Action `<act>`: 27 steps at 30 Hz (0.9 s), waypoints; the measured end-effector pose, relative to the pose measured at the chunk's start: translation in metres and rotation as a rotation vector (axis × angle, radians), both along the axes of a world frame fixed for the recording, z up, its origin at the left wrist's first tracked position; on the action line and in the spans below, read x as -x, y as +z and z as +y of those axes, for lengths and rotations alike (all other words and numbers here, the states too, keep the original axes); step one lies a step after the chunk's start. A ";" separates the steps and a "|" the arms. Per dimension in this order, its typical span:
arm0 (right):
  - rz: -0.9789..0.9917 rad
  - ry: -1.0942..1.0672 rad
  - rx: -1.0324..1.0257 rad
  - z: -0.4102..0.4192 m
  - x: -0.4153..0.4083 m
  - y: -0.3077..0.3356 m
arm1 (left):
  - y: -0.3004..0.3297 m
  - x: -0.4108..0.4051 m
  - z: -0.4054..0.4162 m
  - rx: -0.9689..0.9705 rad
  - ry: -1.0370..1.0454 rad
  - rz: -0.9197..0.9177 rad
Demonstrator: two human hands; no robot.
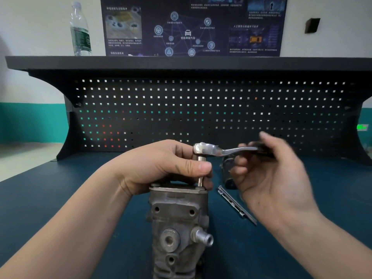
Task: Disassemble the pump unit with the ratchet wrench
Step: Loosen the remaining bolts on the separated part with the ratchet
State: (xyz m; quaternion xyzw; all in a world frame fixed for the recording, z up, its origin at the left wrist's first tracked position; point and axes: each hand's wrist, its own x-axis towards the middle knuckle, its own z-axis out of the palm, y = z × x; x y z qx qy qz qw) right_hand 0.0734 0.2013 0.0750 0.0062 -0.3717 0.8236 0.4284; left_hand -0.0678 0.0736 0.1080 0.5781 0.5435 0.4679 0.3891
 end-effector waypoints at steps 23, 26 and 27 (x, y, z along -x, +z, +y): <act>-0.124 0.416 0.209 0.009 -0.001 0.005 | 0.005 -0.010 -0.005 0.018 0.187 0.147; -0.087 0.441 0.242 0.009 -0.001 0.006 | 0.004 -0.018 -0.006 -0.012 0.176 0.088; -0.086 0.444 0.246 0.009 0.000 0.006 | 0.004 -0.020 -0.006 -0.010 0.170 0.024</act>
